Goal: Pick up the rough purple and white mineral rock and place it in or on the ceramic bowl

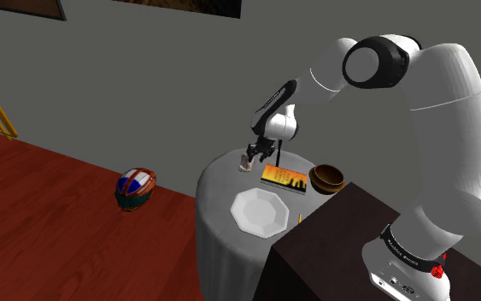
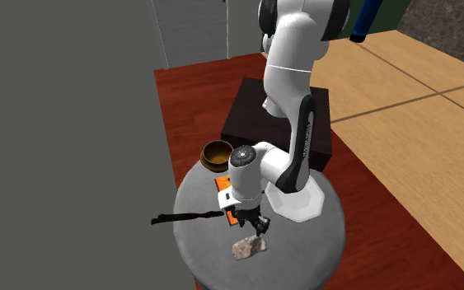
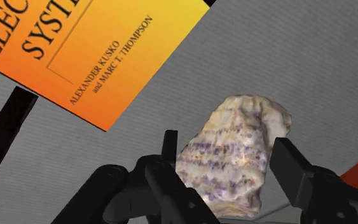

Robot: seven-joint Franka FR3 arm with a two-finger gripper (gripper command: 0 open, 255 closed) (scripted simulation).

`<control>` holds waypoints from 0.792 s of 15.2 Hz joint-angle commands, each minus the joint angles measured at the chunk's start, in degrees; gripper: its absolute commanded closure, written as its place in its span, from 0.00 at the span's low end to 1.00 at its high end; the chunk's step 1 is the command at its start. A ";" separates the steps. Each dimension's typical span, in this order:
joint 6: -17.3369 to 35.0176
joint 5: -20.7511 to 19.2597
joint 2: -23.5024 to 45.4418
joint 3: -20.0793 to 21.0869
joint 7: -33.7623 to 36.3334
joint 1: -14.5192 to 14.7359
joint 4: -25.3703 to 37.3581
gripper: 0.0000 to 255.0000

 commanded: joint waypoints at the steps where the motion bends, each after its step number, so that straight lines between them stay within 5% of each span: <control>1: -8.77 -5.63 3.36 -14.50 27.99 15.75 6.79 0.00; 2: -16.84 -7.75 7.61 -21.50 40.80 22.16 13.61 0.00; 4: -36.71 -11.04 19.00 -28.89 63.05 25.52 33.53 0.00; 12: -34.84 -10.58 23.32 -27.55 64.11 24.03 35.61 0.00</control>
